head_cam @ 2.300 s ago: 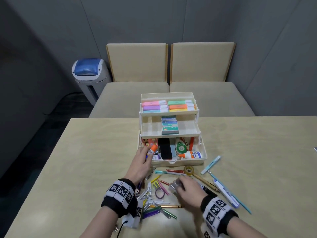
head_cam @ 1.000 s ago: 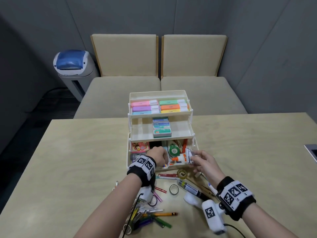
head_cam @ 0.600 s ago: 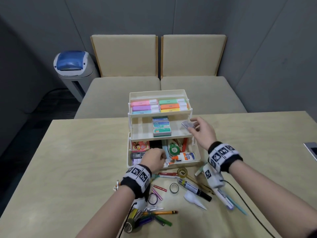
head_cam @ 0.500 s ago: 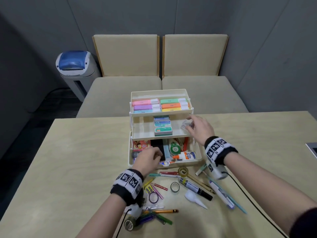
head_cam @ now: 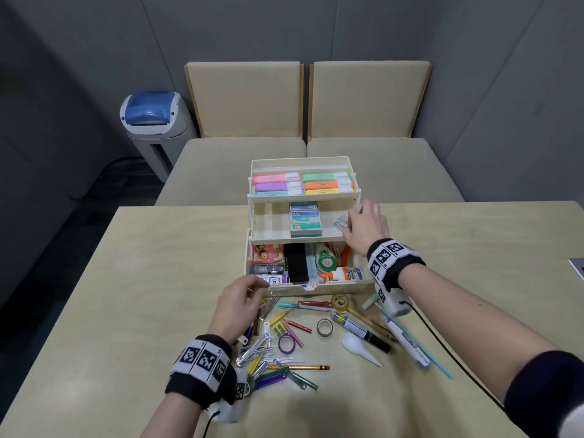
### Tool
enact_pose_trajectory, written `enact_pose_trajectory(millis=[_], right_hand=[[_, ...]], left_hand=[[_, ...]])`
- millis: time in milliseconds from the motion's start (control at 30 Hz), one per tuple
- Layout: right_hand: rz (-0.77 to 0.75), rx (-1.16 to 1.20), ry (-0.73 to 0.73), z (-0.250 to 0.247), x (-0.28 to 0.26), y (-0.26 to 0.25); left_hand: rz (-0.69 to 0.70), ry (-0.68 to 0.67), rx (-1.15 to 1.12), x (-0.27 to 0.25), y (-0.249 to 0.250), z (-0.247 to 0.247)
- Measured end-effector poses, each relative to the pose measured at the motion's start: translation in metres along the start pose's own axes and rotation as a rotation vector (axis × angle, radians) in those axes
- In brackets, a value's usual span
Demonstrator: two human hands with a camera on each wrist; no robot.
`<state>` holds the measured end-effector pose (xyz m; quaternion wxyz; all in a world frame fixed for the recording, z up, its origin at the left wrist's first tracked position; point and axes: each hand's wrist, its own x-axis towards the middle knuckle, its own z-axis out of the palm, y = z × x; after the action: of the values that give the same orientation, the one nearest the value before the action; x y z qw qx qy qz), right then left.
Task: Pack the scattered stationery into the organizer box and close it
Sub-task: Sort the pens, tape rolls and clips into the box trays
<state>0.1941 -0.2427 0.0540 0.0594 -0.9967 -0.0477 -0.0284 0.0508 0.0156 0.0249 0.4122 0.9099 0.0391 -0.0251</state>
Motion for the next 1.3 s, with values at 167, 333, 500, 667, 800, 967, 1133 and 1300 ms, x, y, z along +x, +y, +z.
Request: enact_pose_trajectory(millis=[167, 333, 500, 667, 800, 967, 1133, 1300], right_hand=[[-0.103, 0.277, 0.066, -0.009, -0.051, -0.003], [-0.206, 0.188, -0.315, 0.029, -0.137, 0.001], [-0.008, -0.019, -0.515, 0.06, -0.17, 0.02], [-0.011, -0.055, -0.495, 0.064, -0.168, 0.021], [-0.001, 0.048, -0.451, 0.06, -0.165, 0.02], [0.036, 0.385, -0.491, 0.038, -0.157, 0.027], [0.249, 1.007, -0.308, 0.005, -0.137, 0.025], [0.514, 1.219, -0.331, 0.008, -0.096, 0.002]], left_hand=[[-0.04, 0.014, 0.041, -0.015, -0.017, 0.001], [-0.098, -0.034, 0.08, -0.031, -0.031, 0.007], [-0.131, -0.066, 0.114, -0.041, -0.039, 0.009], [-0.17, -0.056, 0.118, -0.048, -0.044, 0.005], [-0.2, -0.05, 0.095, -0.052, -0.049, 0.001], [-0.212, -0.045, 0.101, -0.057, -0.053, -0.003], [-0.213, -0.041, 0.13, -0.05, -0.055, -0.002], [-0.208, -0.039, 0.154, -0.035, -0.054, 0.0]])
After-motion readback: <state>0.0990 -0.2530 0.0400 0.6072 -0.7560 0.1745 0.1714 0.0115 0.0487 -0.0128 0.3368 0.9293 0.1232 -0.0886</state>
